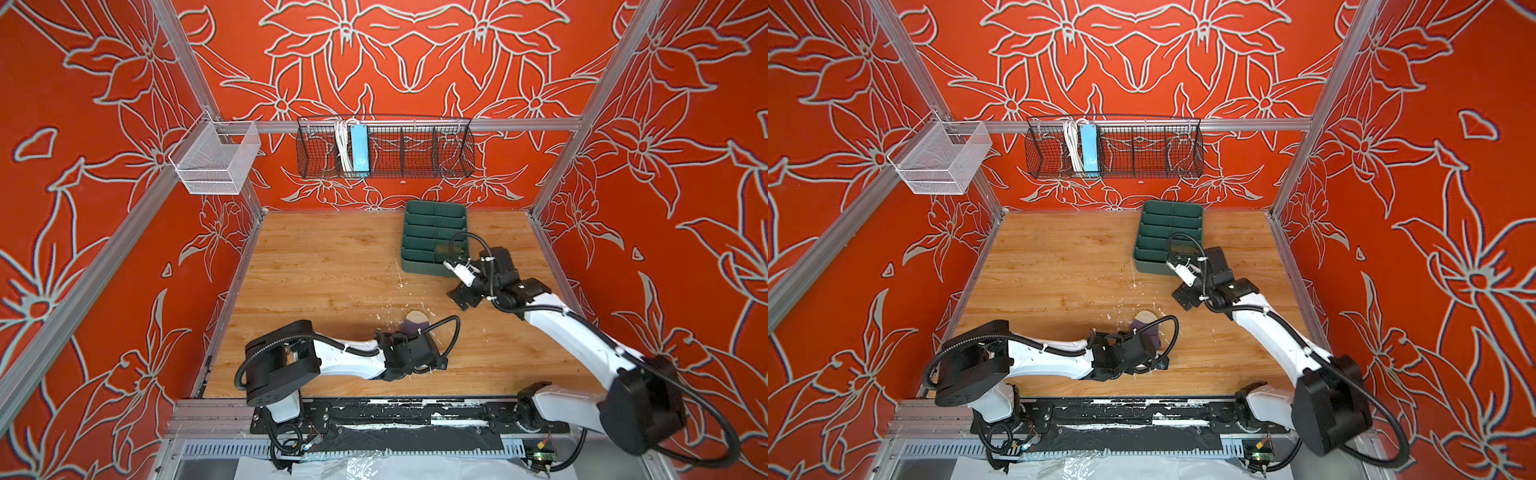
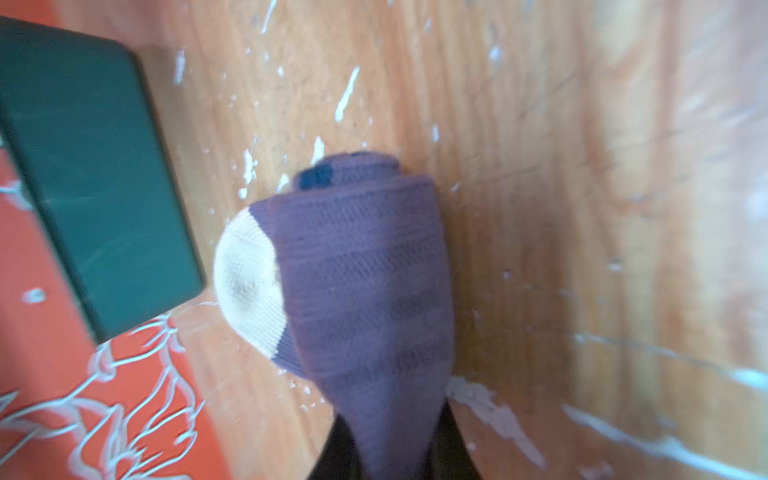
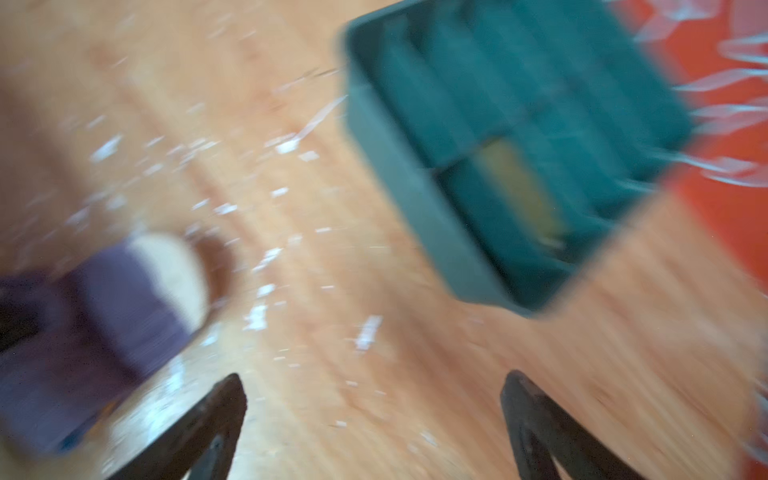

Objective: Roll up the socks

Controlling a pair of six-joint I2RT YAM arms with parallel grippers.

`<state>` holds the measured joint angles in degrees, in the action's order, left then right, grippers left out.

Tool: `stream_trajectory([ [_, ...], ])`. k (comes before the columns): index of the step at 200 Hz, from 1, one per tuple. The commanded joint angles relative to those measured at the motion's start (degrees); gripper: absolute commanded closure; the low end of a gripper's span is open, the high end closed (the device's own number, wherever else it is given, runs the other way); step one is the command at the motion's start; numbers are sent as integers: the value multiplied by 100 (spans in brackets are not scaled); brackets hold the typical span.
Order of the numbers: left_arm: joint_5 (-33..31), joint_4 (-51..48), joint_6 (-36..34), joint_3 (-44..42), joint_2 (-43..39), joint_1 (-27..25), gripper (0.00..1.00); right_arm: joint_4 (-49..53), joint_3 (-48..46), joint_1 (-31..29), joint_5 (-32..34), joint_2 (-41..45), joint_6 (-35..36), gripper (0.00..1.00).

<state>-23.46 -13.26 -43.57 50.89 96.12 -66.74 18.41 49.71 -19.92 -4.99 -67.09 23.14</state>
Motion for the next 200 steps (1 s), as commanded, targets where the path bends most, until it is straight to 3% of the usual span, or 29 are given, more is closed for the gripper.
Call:
stream_trajectory([
  [1, 1388, -1866, 467, 670, 319, 276, 94, -688, -297, 182, 1256, 677, -790, 2],
  [8, 1824, -2417, 480, 1010, 500, 385, 94, -831, -402, 214, 1526, 938, -968, 2],
  [29, 2338, -3342, 821, 1859, 1099, 668, 93, -1009, -620, 273, 1940, 1745, -1616, 2],
  [53, 2862, -4027, 1244, 2589, 1785, 1053, 92, -964, -796, 274, 1020, 2625, -1919, 2],
  [78, 3776, -4326, 1521, 3023, 2262, 1456, 92, -706, -932, 270, -62, 3368, -1456, 2],
  [97, 4328, -4420, 1595, 3167, 2440, 1688, 92, 301, -593, 254, -948, 3539, -783, 3],
  [121, 5271, -4928, 1195, 3470, 2768, 2019, 92, 1683, -244, 147, -1968, 3517, 106, 9],
  [142, 5660, -5401, 927, 3864, 3177, 2266, 92, 2516, -378, -249, -2546, 3592, 1091, 13],
  [157, 5855, -5692, 920, 4207, 3542, 2420, 92, 2582, -670, -911, -2174, 3697, 1524, 13],
  [200, 5965, -6004, 1052, 4612, 4074, 2646, 90, 1663, -1463, -3114, 367, 3035, 1853, 15],
])
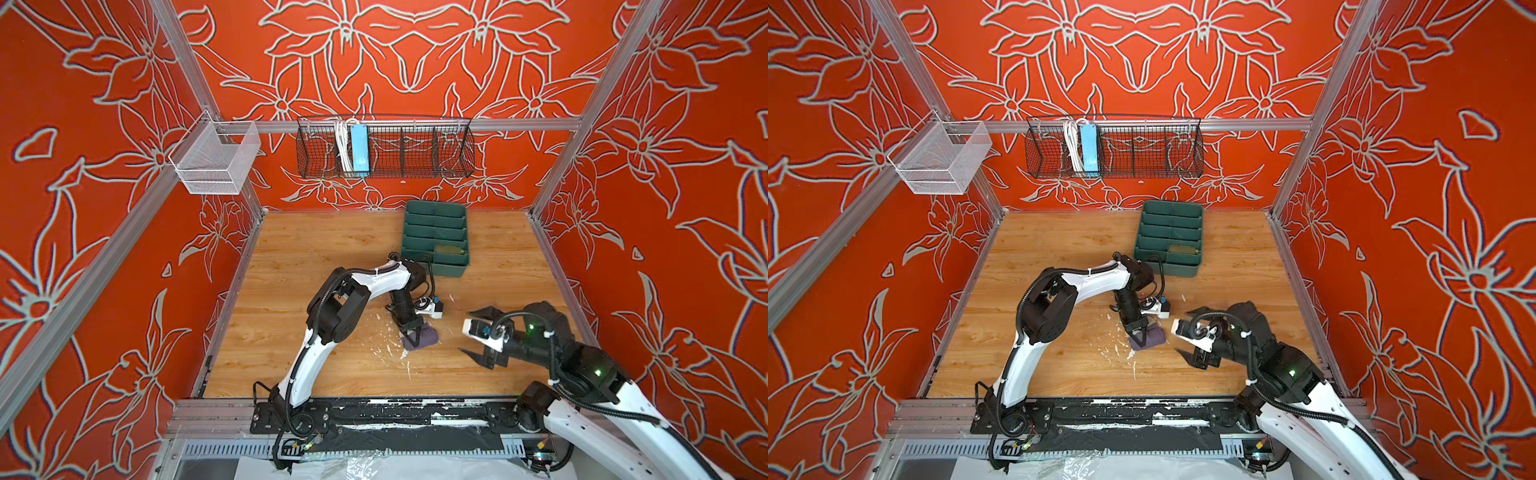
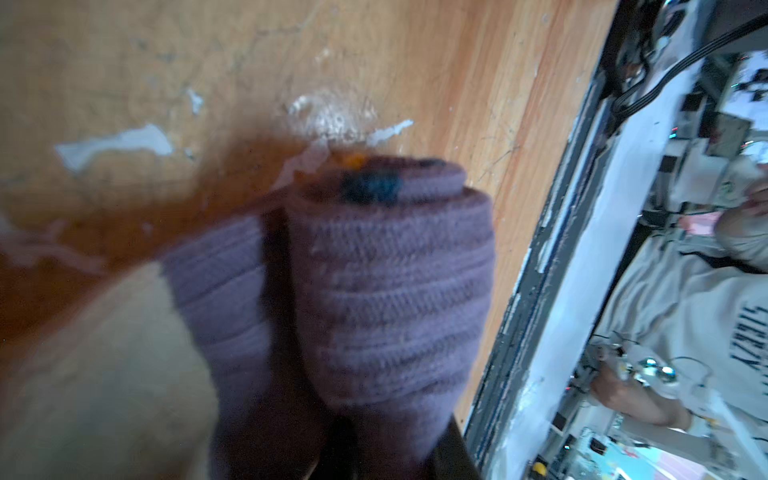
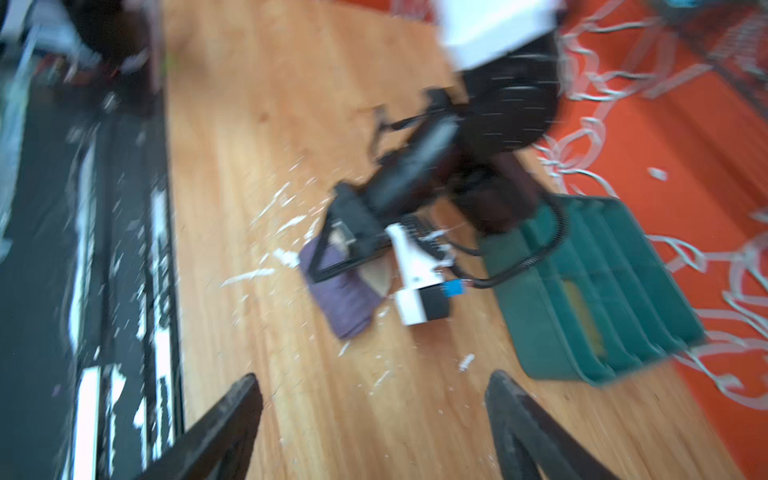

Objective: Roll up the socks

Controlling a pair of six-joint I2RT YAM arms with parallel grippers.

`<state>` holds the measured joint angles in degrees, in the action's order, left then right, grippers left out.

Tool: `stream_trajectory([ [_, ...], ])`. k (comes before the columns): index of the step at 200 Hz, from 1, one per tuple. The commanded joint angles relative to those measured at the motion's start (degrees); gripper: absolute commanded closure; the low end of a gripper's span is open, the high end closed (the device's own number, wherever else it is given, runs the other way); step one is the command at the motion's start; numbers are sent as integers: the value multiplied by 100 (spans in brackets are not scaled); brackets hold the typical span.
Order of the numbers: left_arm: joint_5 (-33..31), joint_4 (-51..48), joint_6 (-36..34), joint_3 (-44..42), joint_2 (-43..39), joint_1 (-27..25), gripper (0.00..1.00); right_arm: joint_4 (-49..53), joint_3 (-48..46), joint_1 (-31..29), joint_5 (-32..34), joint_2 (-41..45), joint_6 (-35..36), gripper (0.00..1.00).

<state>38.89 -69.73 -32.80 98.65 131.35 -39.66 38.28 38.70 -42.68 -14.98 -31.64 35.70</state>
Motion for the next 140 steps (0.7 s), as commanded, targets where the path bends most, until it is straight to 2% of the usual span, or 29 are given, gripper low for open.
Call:
stream_trajectory([
  [1, -274, -356, -25, -167, 555, -61, 90, -358, -388, -887, 1428, -554, 614, 15],
  [15, -338, -310, -6, -179, 528, -34, 89, -900, -558, -1512, 2197, -1328, 787, 15],
  [26, -321, -312, -6, -177, 515, -18, 88, -1190, -506, -1762, 2524, -2010, 811, 18],
  [46, -311, -325, -3, -156, 547, -16, 88, -1849, -403, -1858, 2871, -3092, 732, 23],
  [60, -345, -362, 10, -106, 592, -7, 88, -2410, -493, -1868, 3091, -3545, 760, 25],
  [91, -405, -290, 1, -192, 523, -7, 88, -3274, -660, -1817, 3070, -3966, 846, 27],
  [140, -503, -216, 61, -250, 495, -5, 86, -3496, -675, -1615, 2967, -4602, 982, 38],
])
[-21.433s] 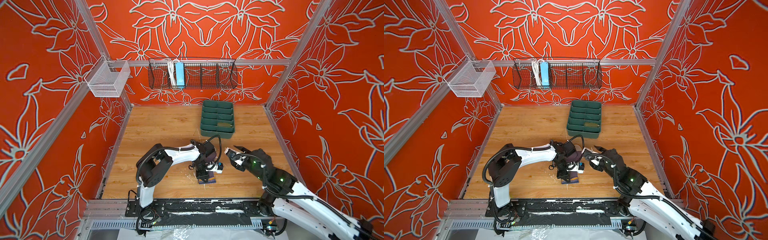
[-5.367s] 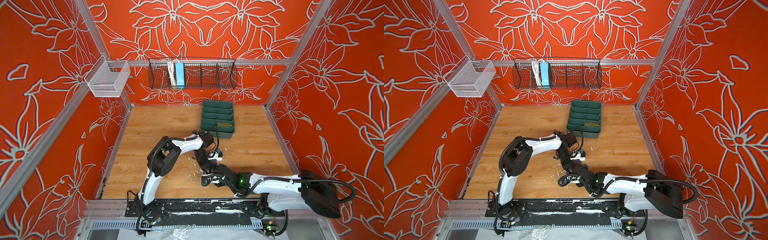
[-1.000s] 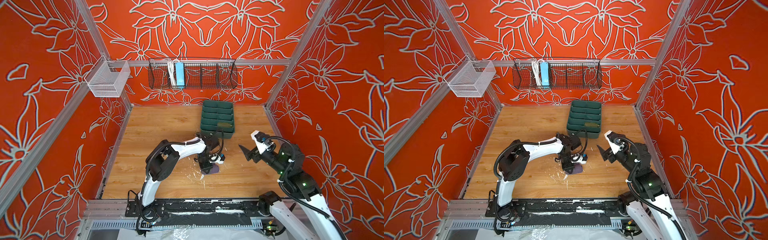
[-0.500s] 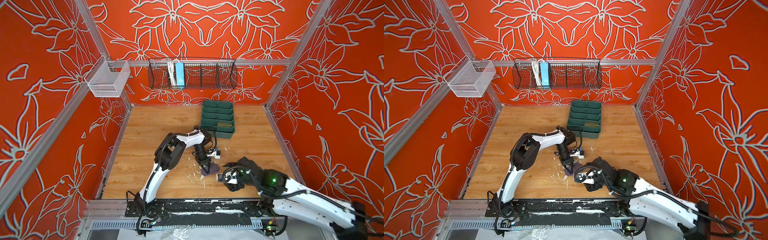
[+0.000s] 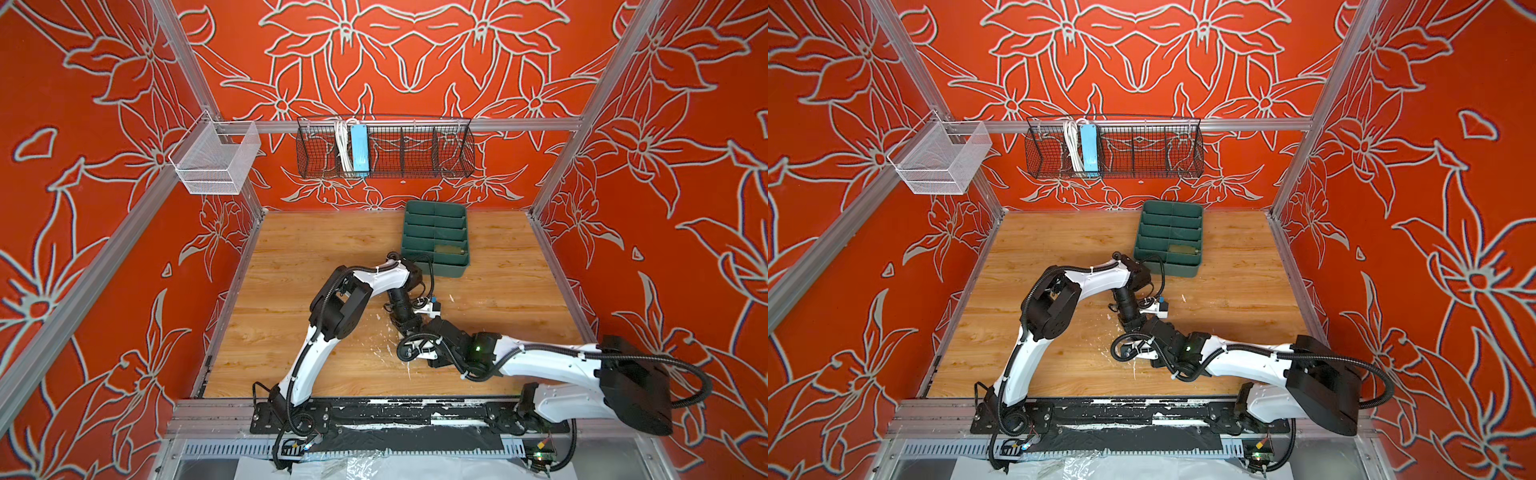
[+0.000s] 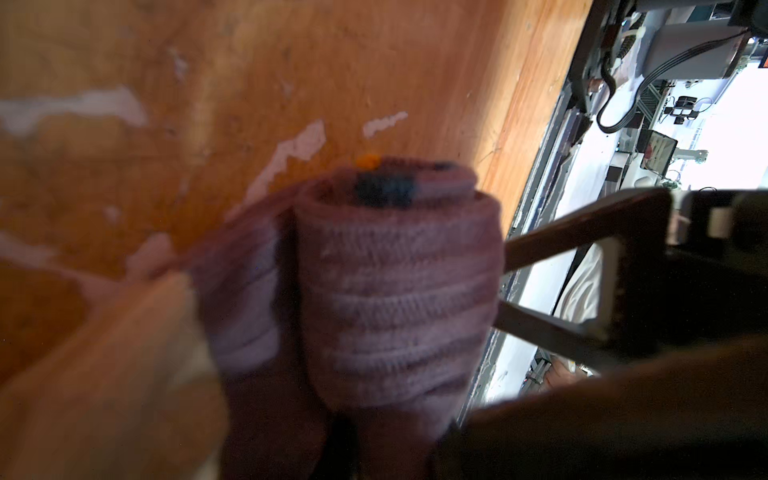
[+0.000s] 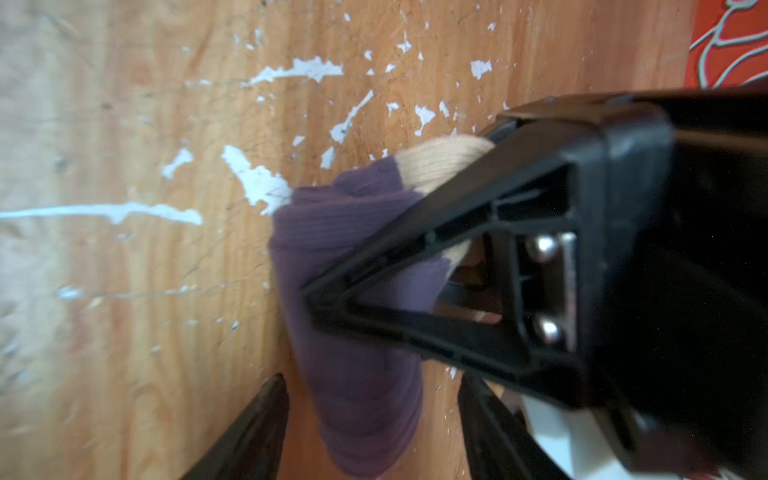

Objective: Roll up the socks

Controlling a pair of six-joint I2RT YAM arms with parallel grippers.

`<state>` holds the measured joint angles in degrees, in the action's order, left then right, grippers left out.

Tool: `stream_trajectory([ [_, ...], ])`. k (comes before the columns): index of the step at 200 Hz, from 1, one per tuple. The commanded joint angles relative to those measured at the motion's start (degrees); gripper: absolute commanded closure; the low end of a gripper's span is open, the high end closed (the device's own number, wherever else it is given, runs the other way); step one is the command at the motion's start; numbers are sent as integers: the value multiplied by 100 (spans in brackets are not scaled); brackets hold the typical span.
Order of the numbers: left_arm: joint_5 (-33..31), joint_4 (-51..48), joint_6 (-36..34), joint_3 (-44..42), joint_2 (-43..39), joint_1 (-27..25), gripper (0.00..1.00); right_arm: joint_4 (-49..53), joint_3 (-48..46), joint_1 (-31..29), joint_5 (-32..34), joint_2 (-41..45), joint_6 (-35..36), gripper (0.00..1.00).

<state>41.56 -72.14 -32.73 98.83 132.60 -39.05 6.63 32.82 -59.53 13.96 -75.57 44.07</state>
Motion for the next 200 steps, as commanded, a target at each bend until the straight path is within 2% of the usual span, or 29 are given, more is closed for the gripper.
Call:
stream_trajectory([
  [1, -775, 24, 55, -263, 371, -67, 86, -335, -85, 76, 73, -215, 141, 38],
  [46, -933, 136, 171, -312, 310, -68, 83, -312, -103, 178, -179, -519, 145, 45],
  [86, -1105, 270, 200, -247, 67, -68, 78, 25, 8, 174, -364, -529, 60, 67],
  [128, -987, 632, 280, -373, -395, -77, 75, 294, -31, 170, -437, -236, -21, 91],
  [164, -1206, 1090, 400, -534, -851, -78, 68, 537, 74, 168, -456, -197, 29, 97],
  [177, -1353, 1390, 476, -724, -1175, -85, 59, 533, 78, 168, -455, -197, 29, 99],
  [200, -1664, 2118, 530, -1221, -1927, -86, 50, 609, 108, 170, -576, -204, -24, 100],
])
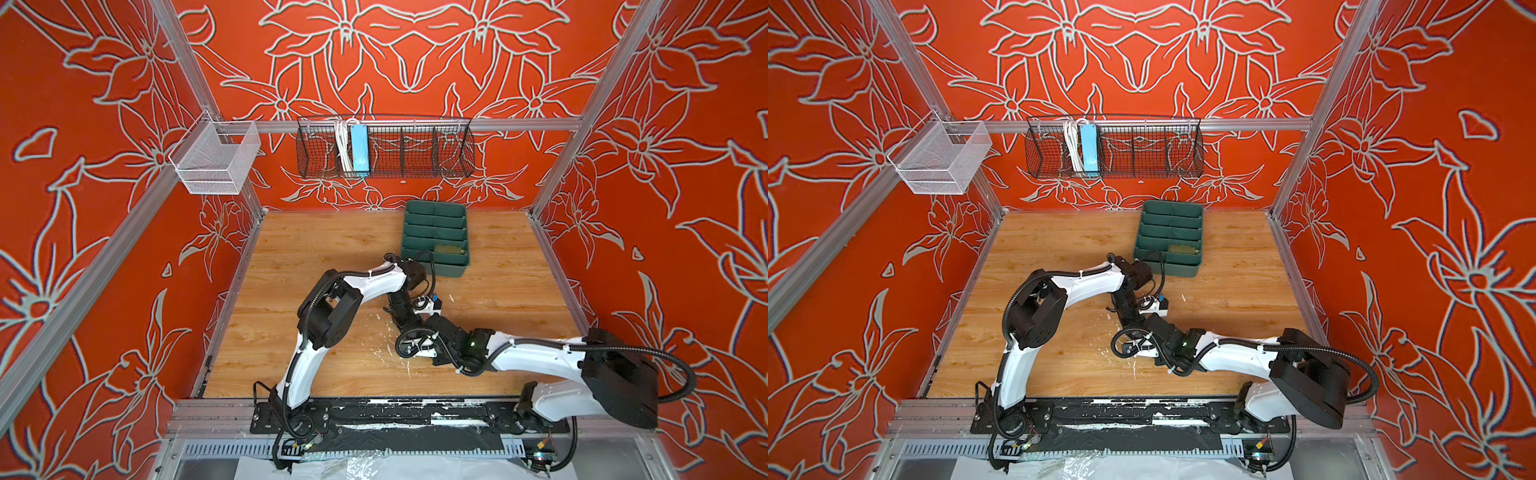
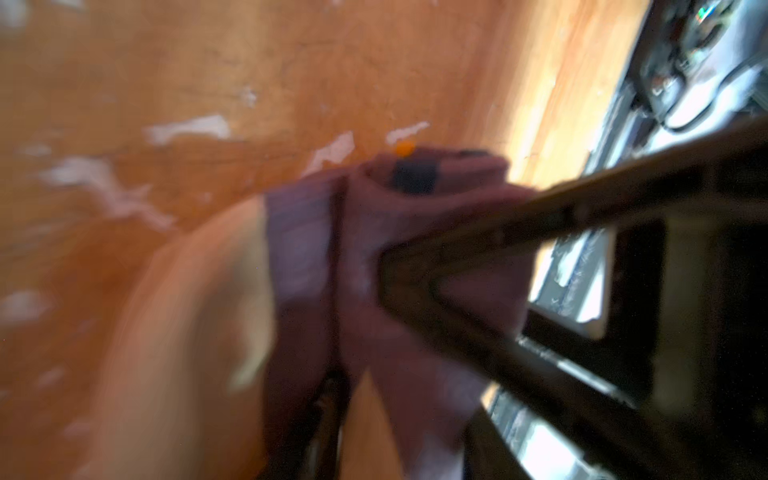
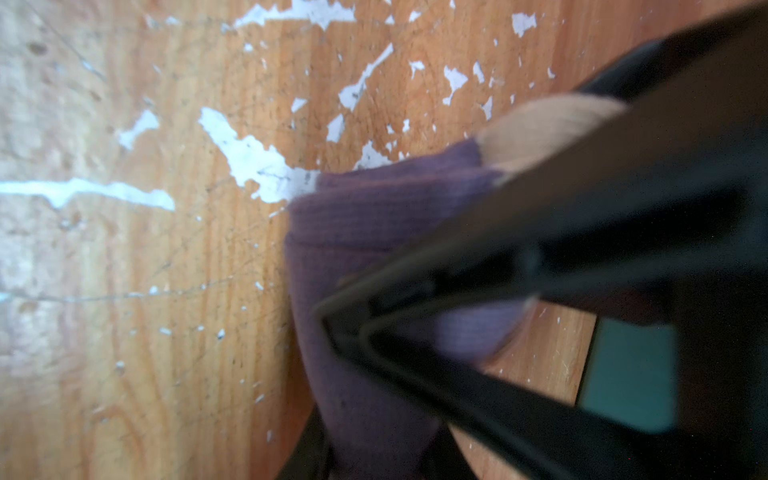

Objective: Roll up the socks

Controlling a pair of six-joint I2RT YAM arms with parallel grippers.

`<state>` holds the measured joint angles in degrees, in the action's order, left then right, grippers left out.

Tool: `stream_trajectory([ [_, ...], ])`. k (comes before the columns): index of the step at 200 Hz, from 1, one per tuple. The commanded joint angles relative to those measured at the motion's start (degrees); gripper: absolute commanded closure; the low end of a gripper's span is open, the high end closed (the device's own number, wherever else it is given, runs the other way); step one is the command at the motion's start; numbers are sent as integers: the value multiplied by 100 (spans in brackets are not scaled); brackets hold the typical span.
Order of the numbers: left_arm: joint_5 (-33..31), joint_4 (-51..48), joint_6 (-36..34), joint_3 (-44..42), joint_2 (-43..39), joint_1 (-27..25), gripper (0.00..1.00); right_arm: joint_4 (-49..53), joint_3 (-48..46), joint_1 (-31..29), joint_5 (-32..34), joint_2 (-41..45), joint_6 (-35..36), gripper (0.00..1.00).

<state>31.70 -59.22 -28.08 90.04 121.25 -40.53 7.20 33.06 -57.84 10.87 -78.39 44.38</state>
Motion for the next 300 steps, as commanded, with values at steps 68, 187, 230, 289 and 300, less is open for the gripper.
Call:
stream_trajectory([
  [68, -2330, 2405, 347, -1549, -2777, 90, 3, 1479, 431, 19, -675, 215, -247, 100],
  [187, -2427, 3177, -99, -3450, -7921, 318, 3, 2792, 1694, 695, -2658, -803, -954, 100],
  [230, -1753, 2924, -790, -3584, -7762, -135, 4, 3355, 2358, 1219, -3455, -1703, -927, 100],
  [289, -4781, 4325, -2135, -4898, -6754, -2751, 8, 3536, 2502, 1438, -3593, -2211, -916, 99],
  [300, -4968, 4794, -2093, -5122, -6309, -3015, 9, 3541, 2487, 1455, -3618, -2216, -905, 100],
])
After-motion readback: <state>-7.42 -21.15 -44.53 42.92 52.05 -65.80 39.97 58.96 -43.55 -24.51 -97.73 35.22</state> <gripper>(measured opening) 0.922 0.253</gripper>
